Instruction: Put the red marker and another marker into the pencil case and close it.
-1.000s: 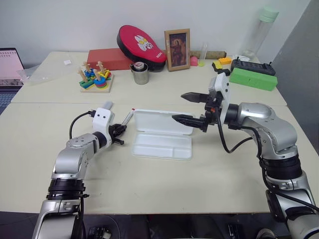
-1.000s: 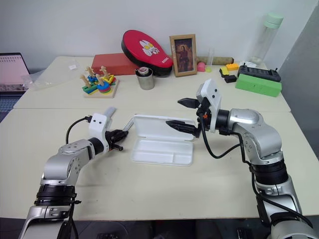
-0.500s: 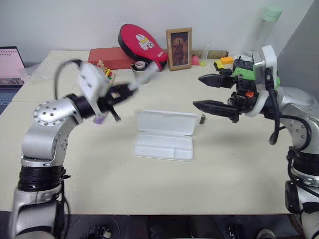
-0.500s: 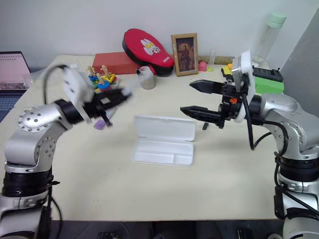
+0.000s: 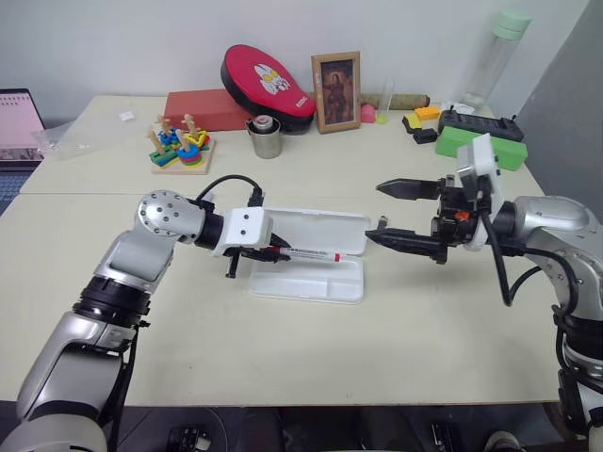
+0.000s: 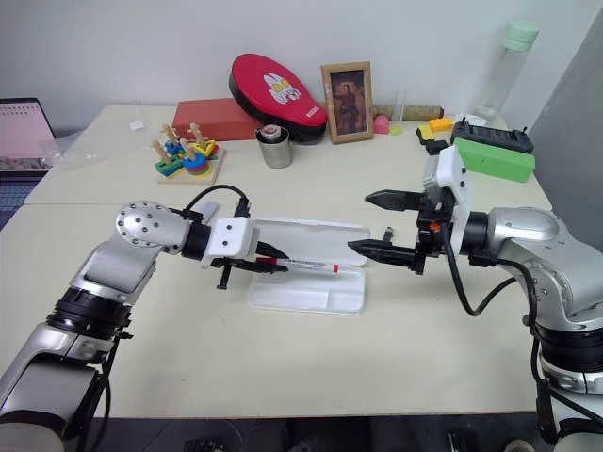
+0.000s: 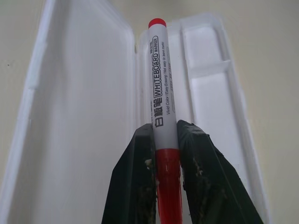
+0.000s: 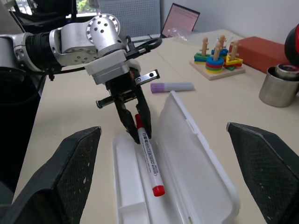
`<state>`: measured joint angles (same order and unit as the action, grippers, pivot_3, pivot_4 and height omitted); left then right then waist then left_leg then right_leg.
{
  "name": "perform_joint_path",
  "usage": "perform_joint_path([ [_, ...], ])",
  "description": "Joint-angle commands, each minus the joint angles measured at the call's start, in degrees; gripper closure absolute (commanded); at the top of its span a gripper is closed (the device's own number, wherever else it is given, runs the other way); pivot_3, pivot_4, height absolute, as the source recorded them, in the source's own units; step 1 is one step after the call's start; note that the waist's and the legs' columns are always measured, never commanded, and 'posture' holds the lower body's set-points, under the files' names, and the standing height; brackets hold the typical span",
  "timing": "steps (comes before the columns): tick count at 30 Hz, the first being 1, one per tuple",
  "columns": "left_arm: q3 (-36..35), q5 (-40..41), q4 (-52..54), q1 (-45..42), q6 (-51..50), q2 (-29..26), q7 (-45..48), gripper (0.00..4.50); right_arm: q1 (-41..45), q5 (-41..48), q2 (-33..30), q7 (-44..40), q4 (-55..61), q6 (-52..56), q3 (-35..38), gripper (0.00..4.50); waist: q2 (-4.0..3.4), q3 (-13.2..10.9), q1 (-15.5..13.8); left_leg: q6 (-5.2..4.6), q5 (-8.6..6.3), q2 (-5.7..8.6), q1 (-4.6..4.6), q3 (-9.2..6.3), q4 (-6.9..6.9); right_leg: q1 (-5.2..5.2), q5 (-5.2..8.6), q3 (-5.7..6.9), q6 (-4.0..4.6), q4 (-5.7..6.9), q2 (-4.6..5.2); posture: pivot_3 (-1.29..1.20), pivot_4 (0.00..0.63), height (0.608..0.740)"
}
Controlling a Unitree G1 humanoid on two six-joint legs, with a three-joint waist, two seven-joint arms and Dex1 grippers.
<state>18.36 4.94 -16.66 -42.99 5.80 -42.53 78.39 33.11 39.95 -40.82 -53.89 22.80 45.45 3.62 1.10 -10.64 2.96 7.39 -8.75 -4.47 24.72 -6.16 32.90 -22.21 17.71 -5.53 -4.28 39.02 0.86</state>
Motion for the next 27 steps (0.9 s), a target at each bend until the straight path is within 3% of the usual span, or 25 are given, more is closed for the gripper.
perform_joint_path([
  [1,-0.2,-1.2,-3.6,-2.3,2.8,1.4,1.1,4.06,-1.2,0.3,-1.1,1.5,3.4,0.1,0.7,0.0,0.0,0.0,0.1,0.0,0.0,0.0,0.0,-0.01,-0.01,-0.01,0.0,0.0,0.0,0.0,-0.01,0.0,0.15,0.74],
  [3,0.1,-2.0,-5.2,-2.7,2.6,2.1,1.6,4.06,-2.0,0.1,-1.5,2.2,4.0,0.3,0.5,0.0,0.0,0.0,0.2,0.0,0.0,0.0,0.0,-0.01,-0.01,-0.02,0.0,0.0,0.0,0.02,-0.01,0.0,0.15,0.74],
  [5,0.1,-2.8,-6.4,-2.9,2.7,2.6,1.5,3.36,-2.5,0.2,-1.7,2.6,4.4,0.4,0.4,0.0,0.0,0.0,0.2,0.0,0.0,-0.01,0.0,-0.02,-0.01,-0.01,0.0,0.01,0.0,0.03,-0.02,0.0,0.15,0.74],
  [6,0.0,-2.8,-6.6,-3.0,2.5,2.9,1.7,3.33,-2.6,0.3,-1.7,2.8,4.5,0.4,0.5,0.0,0.0,0.0,0.2,0.0,0.0,-0.01,0.0,-0.02,0.0,-0.01,0.0,0.01,0.0,0.04,-0.02,0.0,0.15,0.74],
  [14,-2.9,0.1,-1.7,-1.4,-2.9,3.8,1.1,1.76,-2.6,0.4,-1.8,3.1,4.5,0.1,0.0,0.0,0.0,0.0,0.2,0.0,0.01,-0.01,0.0,-0.03,0.01,0.0,0.0,0.01,0.0,0.05,-0.02,0.0,0.15,0.74],
  [19,-13.2,10.8,11.7,-0.2,-20.3,3.4,-6.0,0.92,-1.1,1.5,-0.2,3.5,4.4,-0.6,0.6,0.0,0.01,0.0,0.3,0.0,0.01,-0.02,0.01,-0.05,0.01,0.0,0.0,0.02,0.0,0.06,-0.02,0.0,0.15,0.74],
  [23,-24.7,13.1,13.4,0.7,-29.0,2.7,-19.7,0.05,4.9,0.4,6.8,8.2,0.0,-3.7,0.4,0.0,0.01,0.0,1.1,-0.01,0.01,-0.04,-0.06,-0.05,0.05,0.04,0.0,0.01,-0.01,0.12,-0.03,0.0,0.15,0.74],
  [27,-33.1,12.6,10.4,1.7,-33.0,1.5,-30.5,0.01,10.1,-2.8,12.8,10.4,-5.1,-5.9,-3.4,0.0,-0.02,0.0,1.7,-0.03,0.04,-0.04,-0.2,-0.07,0.06,0.14,0.1,0.02,-0.18,0.21,-0.04,0.0,0.15,0.74],
])
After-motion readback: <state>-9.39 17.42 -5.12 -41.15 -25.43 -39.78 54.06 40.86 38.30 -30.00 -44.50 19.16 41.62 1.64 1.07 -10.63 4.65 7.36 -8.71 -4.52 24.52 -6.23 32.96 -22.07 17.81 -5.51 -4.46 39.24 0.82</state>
